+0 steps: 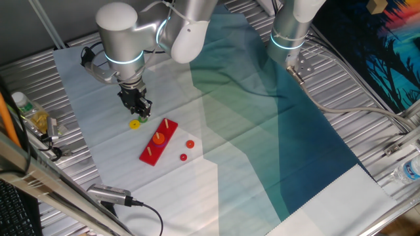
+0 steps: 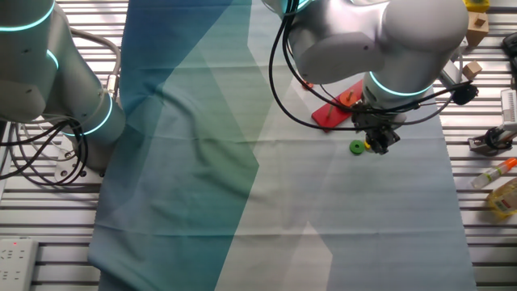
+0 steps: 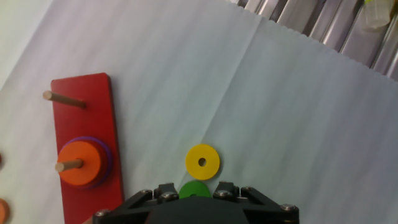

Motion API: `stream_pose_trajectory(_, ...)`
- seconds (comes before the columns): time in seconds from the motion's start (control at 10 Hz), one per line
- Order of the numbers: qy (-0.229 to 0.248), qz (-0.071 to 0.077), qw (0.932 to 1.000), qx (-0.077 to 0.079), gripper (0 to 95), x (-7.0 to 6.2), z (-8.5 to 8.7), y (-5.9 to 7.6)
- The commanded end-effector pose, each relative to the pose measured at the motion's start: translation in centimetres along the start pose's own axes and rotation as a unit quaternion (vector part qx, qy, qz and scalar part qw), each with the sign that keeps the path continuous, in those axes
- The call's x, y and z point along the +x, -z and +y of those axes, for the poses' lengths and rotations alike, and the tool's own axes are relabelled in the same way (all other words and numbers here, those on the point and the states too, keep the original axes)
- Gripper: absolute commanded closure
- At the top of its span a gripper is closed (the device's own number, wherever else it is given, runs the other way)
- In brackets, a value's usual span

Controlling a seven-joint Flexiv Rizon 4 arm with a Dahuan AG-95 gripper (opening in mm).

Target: Take out one Hanoi block and throw it aside

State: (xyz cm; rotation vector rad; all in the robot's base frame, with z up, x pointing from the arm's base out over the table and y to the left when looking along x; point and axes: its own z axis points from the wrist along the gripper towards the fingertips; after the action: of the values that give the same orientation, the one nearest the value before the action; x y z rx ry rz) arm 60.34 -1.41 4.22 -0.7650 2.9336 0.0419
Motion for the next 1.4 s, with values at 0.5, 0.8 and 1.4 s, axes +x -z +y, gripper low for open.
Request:
stream_pose_trajectory(0.5, 0.002, 0.003, 1.0000, 0.003, 57.0, 0.0, 0.0, 0.0)
stream_pose_trajectory(0.8, -0.010, 0.006, 0.9999, 0.004, 76.0, 0.0, 0.0, 0.3)
stream_pose_trajectory(1.4, -0.012, 0.028, 0.9995, 0.012, 95.0, -0.1, 0.5, 2.8)
